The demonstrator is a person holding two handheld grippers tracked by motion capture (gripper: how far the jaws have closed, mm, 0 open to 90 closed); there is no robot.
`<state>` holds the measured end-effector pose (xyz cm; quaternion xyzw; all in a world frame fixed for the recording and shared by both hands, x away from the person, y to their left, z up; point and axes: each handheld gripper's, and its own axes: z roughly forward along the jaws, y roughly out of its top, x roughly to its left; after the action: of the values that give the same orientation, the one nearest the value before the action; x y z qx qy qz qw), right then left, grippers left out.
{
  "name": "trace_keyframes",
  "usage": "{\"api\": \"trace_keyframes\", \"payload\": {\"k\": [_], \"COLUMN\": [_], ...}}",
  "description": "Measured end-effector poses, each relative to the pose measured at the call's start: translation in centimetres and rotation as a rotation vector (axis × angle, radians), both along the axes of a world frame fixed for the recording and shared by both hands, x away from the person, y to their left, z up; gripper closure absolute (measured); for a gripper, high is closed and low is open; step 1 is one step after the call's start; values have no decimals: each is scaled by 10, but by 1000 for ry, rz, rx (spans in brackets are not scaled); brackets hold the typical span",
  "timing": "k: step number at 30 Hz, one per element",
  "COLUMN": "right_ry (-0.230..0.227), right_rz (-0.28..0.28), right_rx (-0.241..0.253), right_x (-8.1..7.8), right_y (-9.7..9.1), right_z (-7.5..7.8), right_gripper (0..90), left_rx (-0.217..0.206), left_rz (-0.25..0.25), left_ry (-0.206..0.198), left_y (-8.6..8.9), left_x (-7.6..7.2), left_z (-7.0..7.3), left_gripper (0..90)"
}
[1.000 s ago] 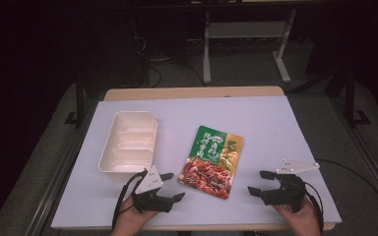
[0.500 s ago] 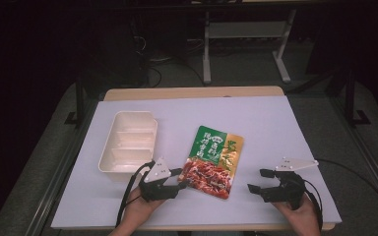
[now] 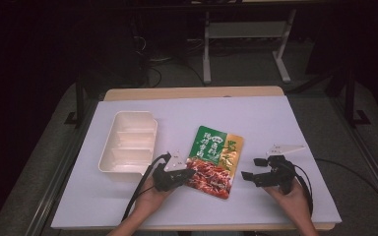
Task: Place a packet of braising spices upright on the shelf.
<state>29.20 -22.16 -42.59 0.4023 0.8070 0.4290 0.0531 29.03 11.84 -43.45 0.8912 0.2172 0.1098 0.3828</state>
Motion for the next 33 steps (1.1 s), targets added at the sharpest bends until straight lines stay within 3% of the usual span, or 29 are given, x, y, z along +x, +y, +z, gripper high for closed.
{"api": "trace_keyframes", "payload": {"k": [3,7,13,17,20,22,26,30,33], "right_ry": [11,13,22,35,36,60,71,71,103], "right_rz": [-5,-21,-60,-57,-85,-101,-122,-125,-113], "right_rx": [-10,-37,-52,-75,-30,2,2,-13,-48], "right_x": [13,29,51,65,73,78,82,81,84], "right_y": [4,8,13,19,14,10,7,7,6], "right_z": [0,1,1,-1,-5,-8,-13,-11,-1], "right_gripper": [215,214,214,228,242,247,269,292,264], "left_rx": [43,60,89,85,81,79,77,82,79], "left_rz": [-6,2,-3,-2,-1,-2,-5,-6,-6], "left_ry": [24,38,2,6,3,3,-1,-8,-6], "left_y": [-2,-4,-7,-6,-6,-6,-6,-6,-6], "left_x": [2,2,-1,-1,-2,-2,-2,-2,-2], "left_z": [-5,-8,-9,-10,-10,-10,-10,-11,-11], "left_gripper": [896,898,900,900,900,900,900,900,900]}}
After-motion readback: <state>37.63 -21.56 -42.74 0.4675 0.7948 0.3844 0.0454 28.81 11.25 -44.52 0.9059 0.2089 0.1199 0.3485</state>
